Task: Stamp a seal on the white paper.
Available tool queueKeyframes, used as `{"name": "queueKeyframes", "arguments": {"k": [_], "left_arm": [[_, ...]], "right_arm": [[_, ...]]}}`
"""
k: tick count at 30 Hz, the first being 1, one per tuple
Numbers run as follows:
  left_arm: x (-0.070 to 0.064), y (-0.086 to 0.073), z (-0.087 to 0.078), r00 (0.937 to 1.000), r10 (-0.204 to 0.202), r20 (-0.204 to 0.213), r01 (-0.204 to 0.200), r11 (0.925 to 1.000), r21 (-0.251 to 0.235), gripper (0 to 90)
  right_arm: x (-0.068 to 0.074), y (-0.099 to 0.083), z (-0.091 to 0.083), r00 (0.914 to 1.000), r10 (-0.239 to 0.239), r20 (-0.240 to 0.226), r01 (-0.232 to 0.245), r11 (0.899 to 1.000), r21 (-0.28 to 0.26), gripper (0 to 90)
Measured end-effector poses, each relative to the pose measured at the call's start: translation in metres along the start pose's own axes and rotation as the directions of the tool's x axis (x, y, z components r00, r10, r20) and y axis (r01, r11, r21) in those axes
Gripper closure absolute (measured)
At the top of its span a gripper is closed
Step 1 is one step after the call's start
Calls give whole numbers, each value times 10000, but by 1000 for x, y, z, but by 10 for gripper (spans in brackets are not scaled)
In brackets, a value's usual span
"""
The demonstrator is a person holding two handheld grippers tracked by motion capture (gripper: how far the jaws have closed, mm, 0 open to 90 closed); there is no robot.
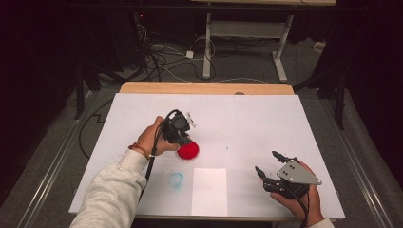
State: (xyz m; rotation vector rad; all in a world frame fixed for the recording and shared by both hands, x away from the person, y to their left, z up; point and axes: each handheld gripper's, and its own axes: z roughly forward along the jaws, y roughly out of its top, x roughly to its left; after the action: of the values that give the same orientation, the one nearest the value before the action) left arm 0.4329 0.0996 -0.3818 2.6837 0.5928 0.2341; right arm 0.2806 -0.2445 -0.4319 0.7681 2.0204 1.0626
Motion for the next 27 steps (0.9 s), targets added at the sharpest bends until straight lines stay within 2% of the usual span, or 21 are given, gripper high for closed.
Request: {"name": "queueKeyframes", "arguments": {"k": [2, 6, 12, 20, 23, 27], "left_arm": [[1, 3, -8, 10000, -10, 9, 10, 9998, -210, 737], [0, 5, -10, 9999, 66, 131, -64, 9999, -135, 737], [2, 2, 12, 9994, -18, 349, 4, 9993, 383, 737], [2, -2, 44, 9974, -91, 716, 13, 9941, 1083, 737], [1, -3, 51, 9975, -82, 705, -3, 9927, 1202, 736], [2, -4, 52, 9970, -132, 762, 42, 9930, 1179, 737]], "right_arm": [[0, 0, 0, 10000, -43, -3, 43, 10000, 15, 285], [0, 0, 1, 10000, -45, 2, 45, 10000, 53, 285], [0, -1, 1, 10000, -23, 0, 23, 9999, 99, 286], [0, -1, 1, 10000, -50, -14, 50, 9999, 127, 287], [0, -1, 1, 10000, -72, -9, 73, 9999, 106, 287], [0, -2, 1, 10000, -94, -21, 94, 9999, 110, 287]]}}
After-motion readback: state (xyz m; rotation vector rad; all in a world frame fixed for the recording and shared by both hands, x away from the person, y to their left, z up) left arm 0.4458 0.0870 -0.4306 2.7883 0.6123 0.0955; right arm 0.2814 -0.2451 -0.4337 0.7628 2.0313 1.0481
